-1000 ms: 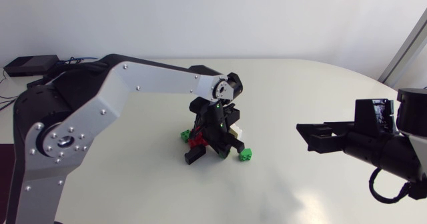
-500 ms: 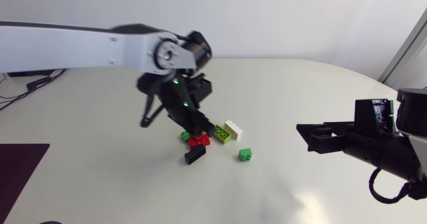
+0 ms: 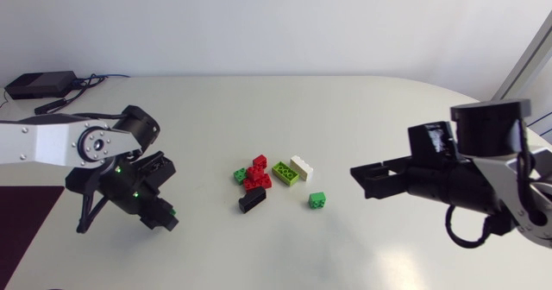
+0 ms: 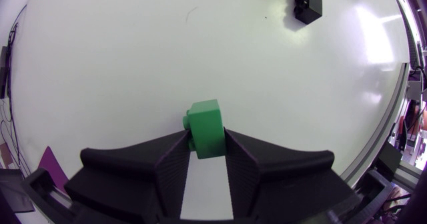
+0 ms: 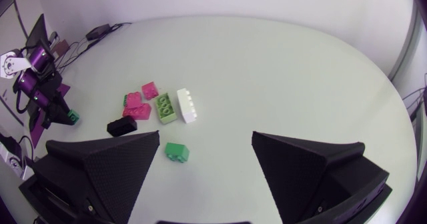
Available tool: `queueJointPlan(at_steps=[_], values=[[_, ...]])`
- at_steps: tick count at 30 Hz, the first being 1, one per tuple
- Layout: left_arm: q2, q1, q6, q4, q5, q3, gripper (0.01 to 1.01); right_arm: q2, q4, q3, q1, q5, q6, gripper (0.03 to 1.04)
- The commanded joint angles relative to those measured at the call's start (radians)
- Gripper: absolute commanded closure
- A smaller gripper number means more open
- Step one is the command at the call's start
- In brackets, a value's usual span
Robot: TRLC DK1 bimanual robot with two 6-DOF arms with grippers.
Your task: Sort duplo bricks by size, large to the right and small to the left
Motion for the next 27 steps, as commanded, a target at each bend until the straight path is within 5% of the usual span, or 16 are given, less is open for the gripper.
queueJointPlan(at_steps=[1, 8, 15, 17, 27], values=[[0.014, 0.009, 0.030, 0.040, 0.001, -0.047, 0.782, 0.090, 0.016, 0.056, 0.067, 0.009, 0.014, 0.07], [0.052, -0.010, 0.015, 0.080, 0.005, -0.053, 0.689, 0.285, -0.088, 0.169, 0.159, 0.002, -0.086, 0.07], [0.054, -0.027, 0.012, 0.080, 0.005, -0.047, 0.121, 0.466, -0.121, 0.209, 0.189, 0.011, -0.115, 0.09], [0.048, -0.024, 0.012, 0.075, 0.005, -0.035, 0.051, 0.486, -0.114, 0.217, 0.189, 0.013, -0.115, 0.12], [-0.060, -0.015, 0.013, 0.015, 0.005, 0.057, 0.044, 0.633, -0.110, 0.297, 0.241, 0.063, -0.113, 0.16]])
